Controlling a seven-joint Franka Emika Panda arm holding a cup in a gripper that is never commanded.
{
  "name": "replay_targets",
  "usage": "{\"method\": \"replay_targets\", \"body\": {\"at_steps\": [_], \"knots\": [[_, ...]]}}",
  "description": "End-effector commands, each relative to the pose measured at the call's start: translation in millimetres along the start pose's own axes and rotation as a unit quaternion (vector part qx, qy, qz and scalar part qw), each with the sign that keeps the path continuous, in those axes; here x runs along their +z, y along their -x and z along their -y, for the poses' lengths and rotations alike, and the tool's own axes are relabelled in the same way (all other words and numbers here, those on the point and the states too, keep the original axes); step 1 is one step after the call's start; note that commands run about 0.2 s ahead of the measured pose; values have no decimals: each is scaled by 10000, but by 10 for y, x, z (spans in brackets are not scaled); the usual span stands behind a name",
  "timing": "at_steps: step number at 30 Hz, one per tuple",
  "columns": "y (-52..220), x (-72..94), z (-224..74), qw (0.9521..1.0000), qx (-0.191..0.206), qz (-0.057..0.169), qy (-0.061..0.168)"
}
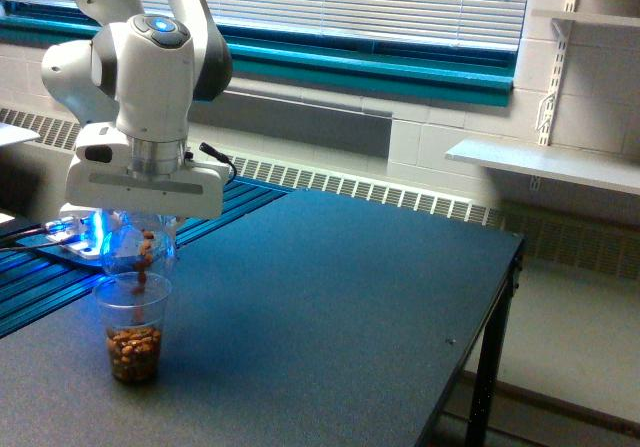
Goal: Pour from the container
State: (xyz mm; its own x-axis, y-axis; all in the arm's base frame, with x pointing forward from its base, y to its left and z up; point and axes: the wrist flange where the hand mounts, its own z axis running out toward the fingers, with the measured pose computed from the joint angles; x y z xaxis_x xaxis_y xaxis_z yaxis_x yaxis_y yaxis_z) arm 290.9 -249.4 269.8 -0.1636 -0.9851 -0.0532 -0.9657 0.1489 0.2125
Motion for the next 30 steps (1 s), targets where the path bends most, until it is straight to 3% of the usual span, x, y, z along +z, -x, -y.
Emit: {"method": "replay_targets", "body": {"at_steps": [1, 12, 30], "knots": [[12, -7, 19, 10000, -50, 25, 39], [48, 8, 13, 9998, -38, 152, 126], [30, -7, 26, 9997, -41, 181, 172]]}}
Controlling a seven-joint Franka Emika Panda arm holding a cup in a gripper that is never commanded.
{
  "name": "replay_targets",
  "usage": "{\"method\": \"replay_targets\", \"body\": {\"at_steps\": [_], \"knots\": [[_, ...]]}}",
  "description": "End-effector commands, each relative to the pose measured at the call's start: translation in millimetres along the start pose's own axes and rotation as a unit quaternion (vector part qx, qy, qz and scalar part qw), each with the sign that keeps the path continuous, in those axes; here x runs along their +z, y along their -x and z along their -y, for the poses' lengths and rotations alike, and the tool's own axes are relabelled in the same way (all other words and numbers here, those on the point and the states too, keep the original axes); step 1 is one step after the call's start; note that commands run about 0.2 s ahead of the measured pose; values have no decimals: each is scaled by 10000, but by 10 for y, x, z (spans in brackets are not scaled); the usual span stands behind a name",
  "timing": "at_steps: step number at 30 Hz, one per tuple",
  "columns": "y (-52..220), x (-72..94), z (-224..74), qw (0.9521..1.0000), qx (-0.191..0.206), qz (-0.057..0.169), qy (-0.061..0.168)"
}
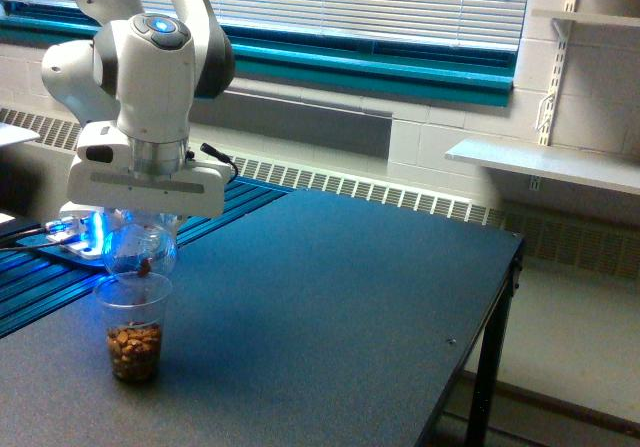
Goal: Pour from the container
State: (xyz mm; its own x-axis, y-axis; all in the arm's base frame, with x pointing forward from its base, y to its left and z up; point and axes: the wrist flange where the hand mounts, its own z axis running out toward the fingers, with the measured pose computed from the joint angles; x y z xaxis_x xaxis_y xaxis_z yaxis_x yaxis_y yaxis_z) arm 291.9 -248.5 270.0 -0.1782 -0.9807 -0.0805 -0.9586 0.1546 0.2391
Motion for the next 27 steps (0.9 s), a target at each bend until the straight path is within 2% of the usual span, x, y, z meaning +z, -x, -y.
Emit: {"method": "replay_targets", "body": {"at_steps": [1, 14, 27], "knots": [[16, -10, 25, 10000, -72, 31, 22], [27, -59, 59, 9999, -95, 39, -45], [48, -227, 37, 9997, -141, -137, -143]]}}
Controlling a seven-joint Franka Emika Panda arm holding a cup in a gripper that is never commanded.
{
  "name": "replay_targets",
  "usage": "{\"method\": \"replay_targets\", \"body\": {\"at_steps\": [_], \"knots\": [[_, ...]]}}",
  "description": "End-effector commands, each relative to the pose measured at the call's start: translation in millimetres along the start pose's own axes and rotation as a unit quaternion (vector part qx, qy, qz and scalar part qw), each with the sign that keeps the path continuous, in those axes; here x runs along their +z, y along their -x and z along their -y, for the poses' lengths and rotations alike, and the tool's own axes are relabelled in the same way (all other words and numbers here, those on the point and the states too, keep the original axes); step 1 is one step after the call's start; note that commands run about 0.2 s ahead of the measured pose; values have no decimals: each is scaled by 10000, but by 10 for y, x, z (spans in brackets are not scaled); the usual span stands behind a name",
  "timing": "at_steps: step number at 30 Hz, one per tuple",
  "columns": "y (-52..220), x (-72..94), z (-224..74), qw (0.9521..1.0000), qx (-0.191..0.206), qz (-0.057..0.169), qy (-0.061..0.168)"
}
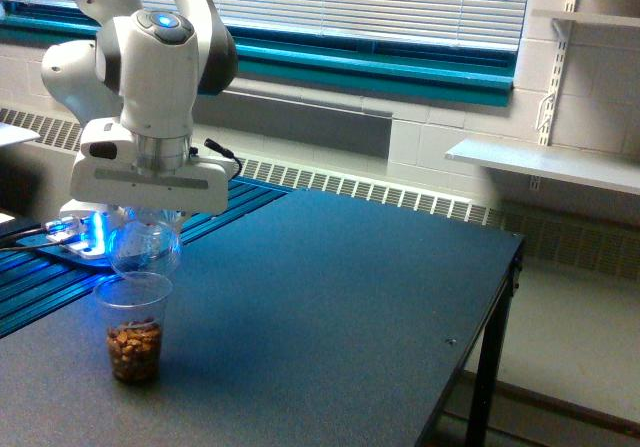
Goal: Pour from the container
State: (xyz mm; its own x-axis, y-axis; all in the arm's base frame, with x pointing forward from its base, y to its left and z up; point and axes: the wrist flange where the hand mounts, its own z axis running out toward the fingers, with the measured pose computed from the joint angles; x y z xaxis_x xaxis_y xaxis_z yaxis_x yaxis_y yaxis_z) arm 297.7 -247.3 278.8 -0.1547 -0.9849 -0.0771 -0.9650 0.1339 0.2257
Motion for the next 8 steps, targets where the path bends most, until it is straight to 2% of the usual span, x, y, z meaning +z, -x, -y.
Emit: {"method": "replay_targets", "body": {"at_steps": [1, 8], "knots": [[22, -152, 7, 9999, -31, -106, -103], [65, -222, -33, 9997, -66, -165, -147]]}}
